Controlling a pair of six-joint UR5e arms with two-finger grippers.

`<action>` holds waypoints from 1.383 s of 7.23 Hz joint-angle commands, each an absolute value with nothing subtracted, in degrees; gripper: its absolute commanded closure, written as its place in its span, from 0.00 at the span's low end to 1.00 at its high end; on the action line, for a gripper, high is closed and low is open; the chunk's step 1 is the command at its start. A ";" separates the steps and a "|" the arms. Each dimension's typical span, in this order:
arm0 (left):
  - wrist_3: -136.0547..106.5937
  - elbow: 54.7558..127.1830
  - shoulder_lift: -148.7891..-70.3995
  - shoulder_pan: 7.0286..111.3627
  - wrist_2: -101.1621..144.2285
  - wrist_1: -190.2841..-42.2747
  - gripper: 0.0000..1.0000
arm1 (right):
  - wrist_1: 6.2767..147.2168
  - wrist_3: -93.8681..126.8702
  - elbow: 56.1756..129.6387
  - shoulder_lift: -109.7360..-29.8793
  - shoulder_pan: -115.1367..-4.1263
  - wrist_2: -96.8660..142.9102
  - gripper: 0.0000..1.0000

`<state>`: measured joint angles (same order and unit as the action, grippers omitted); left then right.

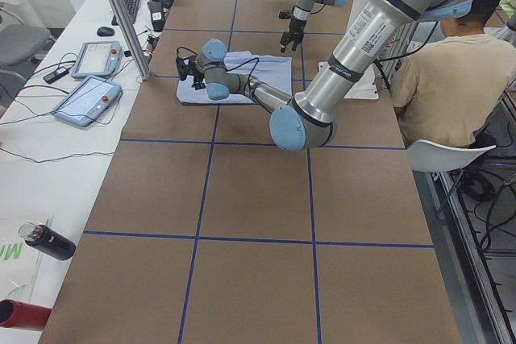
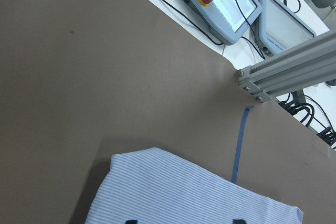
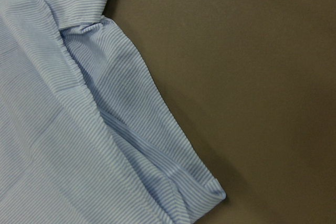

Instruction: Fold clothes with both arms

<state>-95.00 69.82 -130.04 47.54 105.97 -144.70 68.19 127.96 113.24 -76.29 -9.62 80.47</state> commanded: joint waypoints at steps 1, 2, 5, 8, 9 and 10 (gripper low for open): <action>-94.92 70.05 -129.82 47.55 106.08 -144.58 0.33 | 71.80 129.20 109.79 -72.96 -7.30 76.47 0.00; -95.01 70.14 -129.81 47.55 106.00 -144.58 0.33 | 71.89 129.20 108.04 -71.82 -7.64 76.38 0.00; -95.01 70.05 -129.73 47.55 105.91 -144.58 0.32 | 72.07 129.20 107.32 -71.63 -9.58 76.46 0.21; -95.01 70.14 -129.47 47.55 105.82 -144.67 0.32 | 72.07 129.37 106.52 -70.84 -9.58 76.46 0.79; -95.01 70.22 -128.85 47.46 105.82 -144.67 0.32 | 72.07 129.37 106.87 -70.84 -9.67 76.55 1.00; -95.01 70.40 -128.85 47.46 105.82 -144.67 0.32 | 72.07 129.29 107.14 -70.84 -9.75 76.64 1.00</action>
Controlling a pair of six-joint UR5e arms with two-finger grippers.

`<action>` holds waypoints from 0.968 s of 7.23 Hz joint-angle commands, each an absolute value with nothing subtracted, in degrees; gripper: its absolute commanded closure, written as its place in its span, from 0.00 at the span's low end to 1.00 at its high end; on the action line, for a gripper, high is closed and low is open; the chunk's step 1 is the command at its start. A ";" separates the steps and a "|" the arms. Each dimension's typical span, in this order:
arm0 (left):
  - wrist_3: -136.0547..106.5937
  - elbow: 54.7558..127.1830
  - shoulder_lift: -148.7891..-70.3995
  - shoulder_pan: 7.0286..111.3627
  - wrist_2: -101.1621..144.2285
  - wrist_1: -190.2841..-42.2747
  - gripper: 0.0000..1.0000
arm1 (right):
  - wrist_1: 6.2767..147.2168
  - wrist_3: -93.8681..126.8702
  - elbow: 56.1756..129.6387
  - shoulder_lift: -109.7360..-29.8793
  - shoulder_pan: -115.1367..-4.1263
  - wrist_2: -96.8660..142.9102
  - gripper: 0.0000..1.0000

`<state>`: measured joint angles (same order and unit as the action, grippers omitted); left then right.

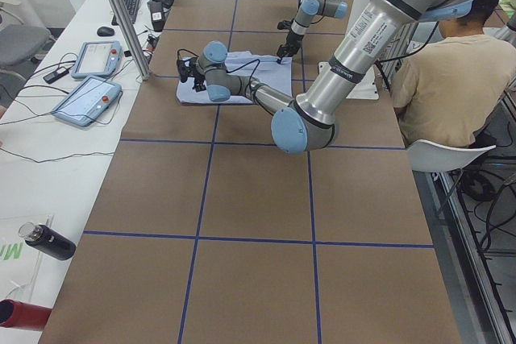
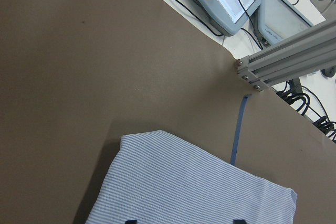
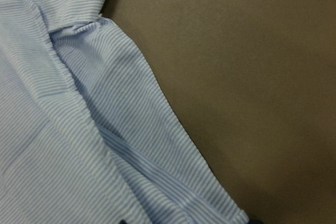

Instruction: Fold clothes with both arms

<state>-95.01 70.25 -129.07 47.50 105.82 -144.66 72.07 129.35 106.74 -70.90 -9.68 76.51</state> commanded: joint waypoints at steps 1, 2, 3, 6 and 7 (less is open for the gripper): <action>-95.01 70.40 -128.85 47.46 105.73 -144.67 0.32 | 72.07 129.20 107.49 -70.84 -9.84 76.81 1.00; -95.01 70.40 -128.85 47.46 105.73 -144.67 0.32 | 73.29 129.20 109.14 -70.93 -10.02 76.90 1.00; -95.01 70.40 -128.85 47.46 105.73 -144.67 0.32 | 76.00 129.20 109.51 -70.93 -9.76 76.90 1.00; -95.18 71.53 -128.85 47.55 105.82 -144.67 0.31 | 76.11 129.20 109.86 -70.84 -9.84 76.90 1.00; -98.67 75.89 -125.98 47.11 105.91 -144.67 0.31 | 76.20 129.20 110.21 -70.93 -9.93 76.90 1.00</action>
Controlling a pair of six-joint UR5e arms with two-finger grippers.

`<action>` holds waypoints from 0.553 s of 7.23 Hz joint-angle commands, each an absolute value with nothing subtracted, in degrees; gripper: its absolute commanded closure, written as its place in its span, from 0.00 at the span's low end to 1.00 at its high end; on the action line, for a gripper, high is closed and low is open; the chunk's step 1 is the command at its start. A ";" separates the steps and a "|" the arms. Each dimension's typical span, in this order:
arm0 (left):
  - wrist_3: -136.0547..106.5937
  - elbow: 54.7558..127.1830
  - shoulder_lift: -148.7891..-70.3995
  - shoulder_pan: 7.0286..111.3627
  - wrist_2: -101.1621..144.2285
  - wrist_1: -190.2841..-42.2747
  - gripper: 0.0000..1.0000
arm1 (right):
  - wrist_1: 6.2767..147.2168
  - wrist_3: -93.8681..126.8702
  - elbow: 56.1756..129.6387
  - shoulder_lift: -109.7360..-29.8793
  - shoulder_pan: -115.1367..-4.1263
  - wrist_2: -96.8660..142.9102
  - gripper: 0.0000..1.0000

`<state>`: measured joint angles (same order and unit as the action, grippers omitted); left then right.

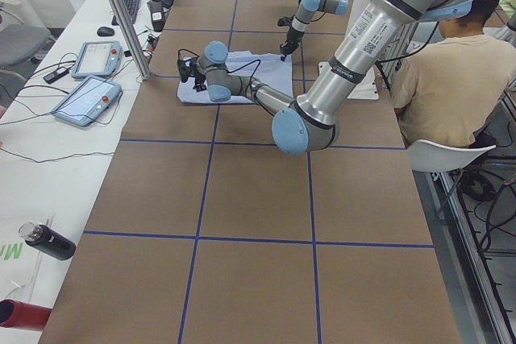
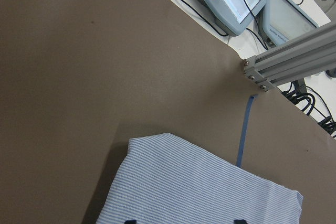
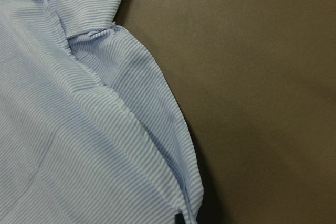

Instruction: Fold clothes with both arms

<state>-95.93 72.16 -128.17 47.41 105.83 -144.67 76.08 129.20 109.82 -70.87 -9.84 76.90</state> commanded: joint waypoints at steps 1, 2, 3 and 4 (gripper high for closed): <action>-103.92 82.90 -121.42 46.07 105.47 -144.93 0.31 | 76.20 129.20 111.35 -71.62 -10.02 76.90 1.00; -108.41 92.63 -113.81 41.27 104.16 -144.76 0.31 | 76.20 129.20 112.14 -71.80 -10.11 76.99 1.00; -111.76 98.55 -108.77 34.70 97.54 -144.58 0.31 | 76.11 129.20 112.24 -71.81 -10.11 77.08 1.00; -114.06 102.35 -104.63 29.50 93.64 -144.67 0.31 | 76.11 129.20 112.24 -71.81 -10.11 77.08 1.00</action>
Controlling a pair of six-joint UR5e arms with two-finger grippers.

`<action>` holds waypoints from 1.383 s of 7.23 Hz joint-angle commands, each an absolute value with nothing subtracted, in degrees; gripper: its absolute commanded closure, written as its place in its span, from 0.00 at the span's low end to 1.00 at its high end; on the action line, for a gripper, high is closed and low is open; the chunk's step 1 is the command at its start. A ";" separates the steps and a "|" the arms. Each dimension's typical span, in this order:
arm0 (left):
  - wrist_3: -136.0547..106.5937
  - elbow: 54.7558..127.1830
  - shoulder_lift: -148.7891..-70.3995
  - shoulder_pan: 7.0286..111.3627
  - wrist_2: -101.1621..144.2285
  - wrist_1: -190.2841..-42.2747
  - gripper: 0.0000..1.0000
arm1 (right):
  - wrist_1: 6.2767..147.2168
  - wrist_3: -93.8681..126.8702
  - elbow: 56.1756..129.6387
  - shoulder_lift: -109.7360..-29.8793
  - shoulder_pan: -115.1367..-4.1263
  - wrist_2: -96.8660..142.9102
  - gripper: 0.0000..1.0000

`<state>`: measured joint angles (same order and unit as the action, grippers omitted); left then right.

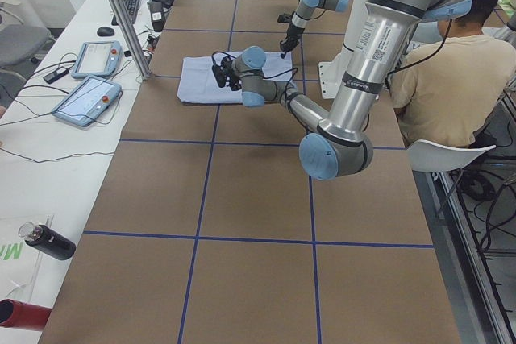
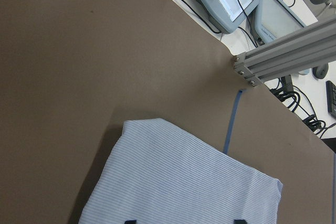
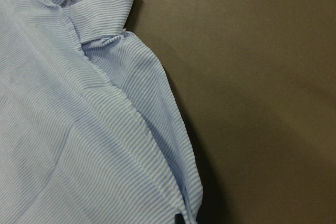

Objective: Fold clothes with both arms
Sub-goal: 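Move the left gripper to the shirt corner nearest the robot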

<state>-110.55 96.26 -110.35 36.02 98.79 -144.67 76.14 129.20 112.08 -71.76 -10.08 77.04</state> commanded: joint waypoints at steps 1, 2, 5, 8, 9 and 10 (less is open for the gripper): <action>-116.87 106.22 -100.94 23.70 91.08 -144.58 0.31 | 76.11 129.20 112.50 -71.81 -10.11 77.08 1.00; -119.77 107.04 -99.07 17.73 86.18 -144.58 0.31 | 76.11 129.20 112.67 -71.81 -10.19 77.08 1.00; -121.64 106.35 -98.61 10.82 81.39 -141.60 0.31 | 76.11 129.20 112.94 -71.89 -10.20 77.08 1.00; -121.64 105.30 -99.14 9.67 81.39 -141.50 0.31 | 76.11 129.20 113.03 -71.81 -10.20 77.08 1.00; -121.64 105.03 -99.23 9.58 81.39 -141.50 0.32 | 76.11 129.20 113.03 -71.81 -10.20 77.08 1.00; -121.55 105.03 -99.32 9.58 81.39 -141.42 0.32 | 76.11 129.20 113.03 -71.81 -10.20 77.08 1.00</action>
